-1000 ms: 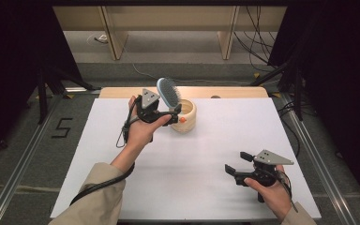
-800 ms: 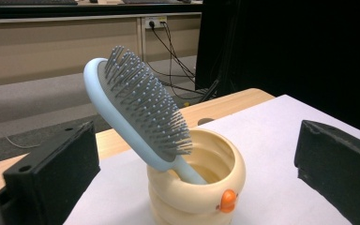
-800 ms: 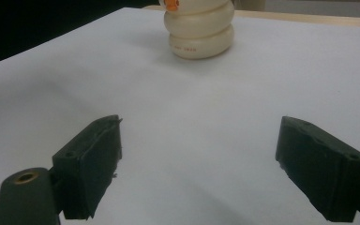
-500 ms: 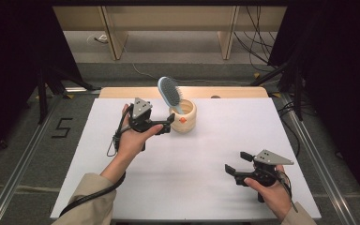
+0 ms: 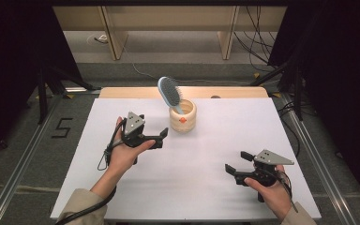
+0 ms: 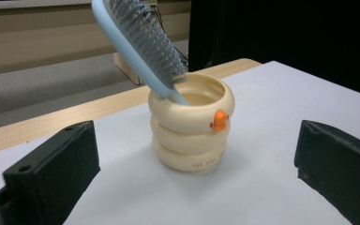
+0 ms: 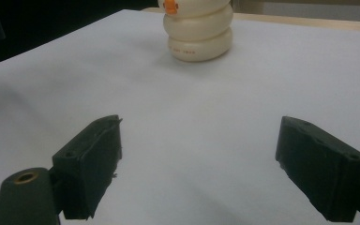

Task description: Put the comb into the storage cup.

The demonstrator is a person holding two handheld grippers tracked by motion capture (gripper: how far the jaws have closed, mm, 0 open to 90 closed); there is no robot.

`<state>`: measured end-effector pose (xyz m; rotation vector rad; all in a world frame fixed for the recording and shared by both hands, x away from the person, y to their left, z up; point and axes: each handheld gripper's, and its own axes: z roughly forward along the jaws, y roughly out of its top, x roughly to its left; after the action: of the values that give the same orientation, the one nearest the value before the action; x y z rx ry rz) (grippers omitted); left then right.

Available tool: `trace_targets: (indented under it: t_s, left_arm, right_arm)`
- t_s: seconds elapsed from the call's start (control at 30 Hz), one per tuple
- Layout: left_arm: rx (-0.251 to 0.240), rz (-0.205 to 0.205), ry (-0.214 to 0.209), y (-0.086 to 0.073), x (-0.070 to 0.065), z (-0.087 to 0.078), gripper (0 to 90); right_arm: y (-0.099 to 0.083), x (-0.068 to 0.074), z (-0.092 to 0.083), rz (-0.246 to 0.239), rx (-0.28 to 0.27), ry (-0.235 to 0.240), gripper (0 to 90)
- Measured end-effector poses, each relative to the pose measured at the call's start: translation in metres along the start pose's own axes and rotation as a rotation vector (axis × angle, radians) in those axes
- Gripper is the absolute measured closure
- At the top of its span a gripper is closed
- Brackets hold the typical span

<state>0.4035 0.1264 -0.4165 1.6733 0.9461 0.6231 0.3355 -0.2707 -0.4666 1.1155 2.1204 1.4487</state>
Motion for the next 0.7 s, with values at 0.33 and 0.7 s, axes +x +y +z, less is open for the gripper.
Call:
trace_targets:
  t_s: [0.33, 0.7]
  left_arm:
    - [0.018, 0.002, 0.0, -0.024, 0.004, -0.017, 0.0]
    - [0.034, 0.014, 0.011, -0.045, 0.009, -0.033, 0.0]
  right_arm:
    - [0.0, 0.0, 0.001, 0.001, 0.0, -0.001, 15.5]
    - [0.0, 0.0, 0.0, 0.0, -0.001, 0.0, 15.5]
